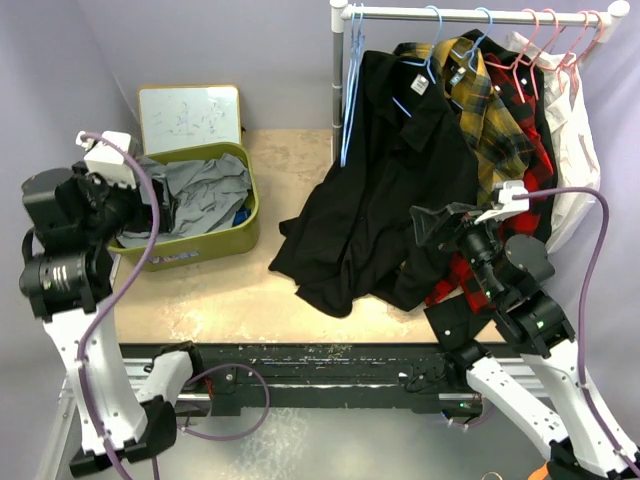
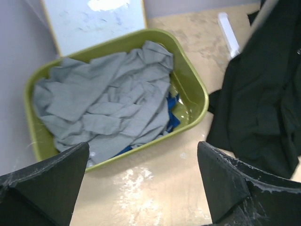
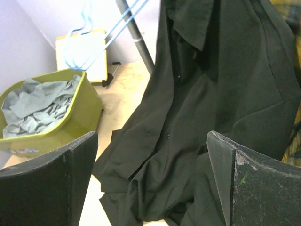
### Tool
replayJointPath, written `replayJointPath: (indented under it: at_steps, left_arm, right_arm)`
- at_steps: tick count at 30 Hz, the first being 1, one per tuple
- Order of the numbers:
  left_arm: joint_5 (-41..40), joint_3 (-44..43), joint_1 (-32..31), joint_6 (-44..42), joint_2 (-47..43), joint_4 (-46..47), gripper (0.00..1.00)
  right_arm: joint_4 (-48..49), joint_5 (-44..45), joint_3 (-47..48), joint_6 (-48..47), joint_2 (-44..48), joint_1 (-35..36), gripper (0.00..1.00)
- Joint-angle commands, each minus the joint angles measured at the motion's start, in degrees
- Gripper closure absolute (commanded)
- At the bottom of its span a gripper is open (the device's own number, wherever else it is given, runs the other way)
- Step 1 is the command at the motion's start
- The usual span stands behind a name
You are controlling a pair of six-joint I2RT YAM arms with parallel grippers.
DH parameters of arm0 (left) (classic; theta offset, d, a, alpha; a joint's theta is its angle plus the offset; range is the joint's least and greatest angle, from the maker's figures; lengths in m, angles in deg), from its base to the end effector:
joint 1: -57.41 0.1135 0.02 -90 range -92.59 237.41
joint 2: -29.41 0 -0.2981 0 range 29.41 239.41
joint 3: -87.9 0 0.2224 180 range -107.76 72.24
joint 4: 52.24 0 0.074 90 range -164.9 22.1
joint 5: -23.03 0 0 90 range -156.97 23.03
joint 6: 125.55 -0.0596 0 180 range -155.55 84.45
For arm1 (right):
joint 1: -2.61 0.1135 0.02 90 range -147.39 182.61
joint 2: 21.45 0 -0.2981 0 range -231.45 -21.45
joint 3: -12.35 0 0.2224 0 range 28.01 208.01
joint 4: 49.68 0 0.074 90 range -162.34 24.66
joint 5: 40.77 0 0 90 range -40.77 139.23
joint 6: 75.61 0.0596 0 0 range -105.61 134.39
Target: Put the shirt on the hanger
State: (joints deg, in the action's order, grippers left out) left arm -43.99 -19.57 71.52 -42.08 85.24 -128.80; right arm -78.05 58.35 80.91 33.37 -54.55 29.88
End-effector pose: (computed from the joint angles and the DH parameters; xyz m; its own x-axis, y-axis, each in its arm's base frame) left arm 0.1099 0.0036 0.4802 -0.3925 0.0093 -0.9197 0.1646 0.9845 -0.0603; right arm 0.0783 0.0297 0.4217 0.0021 0.3624 -0.9320 -0.3313 0.8797 0.3413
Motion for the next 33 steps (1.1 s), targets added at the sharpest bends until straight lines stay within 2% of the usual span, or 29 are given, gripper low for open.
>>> replayJointPath:
  at_steps: [1, 3, 5, 7, 10, 14, 18, 21, 25, 29, 33]
  left_arm:
    - [-2.8, -0.3, 0.3, -6.5, -6.2, 4.4, 0.01]
    - [4.0, -3.3, 0.4, -14.5, -4.0, -1.1, 0.01]
    - [3.2, -6.7, 0.4, -15.6, 3.4, -7.9, 0.01]
    - [4.6, -6.3, 0.5, -15.9, 7.3, -10.5, 0.01]
    - [8.6, -3.1, 0.4, -14.6, 9.8, -6.8, 0.01]
    - [10.4, -4.2, 0.4, -15.3, 17.0, -4.3, 0.01]
    - [5.6, -3.9, 0.4, -17.0, 26.7, 1.3, 0.01]
    - [-1.1, -1.6, 0.4, -18.2, 32.9, 7.4, 0.01]
    - [-8.1, 3.3, 0.4, -17.8, 36.6, 18.0, 0.01]
    - [-9.5, 4.9, -1.1, -17.5, 41.6, 21.0, 0.01]
    - [-19.2, 10.8, -4.8, -18.2, 43.0, 29.5, 0.01]
  right_arm:
    - [-0.3, 11.5, 2.4, 8.6, -3.1, -0.1, 0.0]
    - [-0.2, 12.2, 2.7, 8.1, -4.0, -0.2, 0.0]
    - [0.3, 11.6, 2.8, 7.5, -5.0, -0.2, 0.0]
    - [1.3, 11.0, 3.6, 4.3, -6.0, -0.2, 0.0]
    - [-1.5, 10.4, 6.7, 2.3, -7.3, -0.2, 0.0]
    - [-2.1, 7.7, 7.3, 1.5, -6.2, -0.2, 0.0]
    - [-0.2, 7.4, 6.3, 0.9, -5.7, -0.2, 0.0]
    - [0.7, 6.7, 5.3, 1.9, -6.0, -0.2, 0.0]
    - [3.7, 4.6, 2.0, 2.5, -6.7, -0.2, 0.0]
    - [6.0, 1.6, 0.4, 3.1, -8.2, -0.2, 0.0]
    - [7.1, 0.1, -0.5, 4.0, -9.7, -0.2, 0.01]
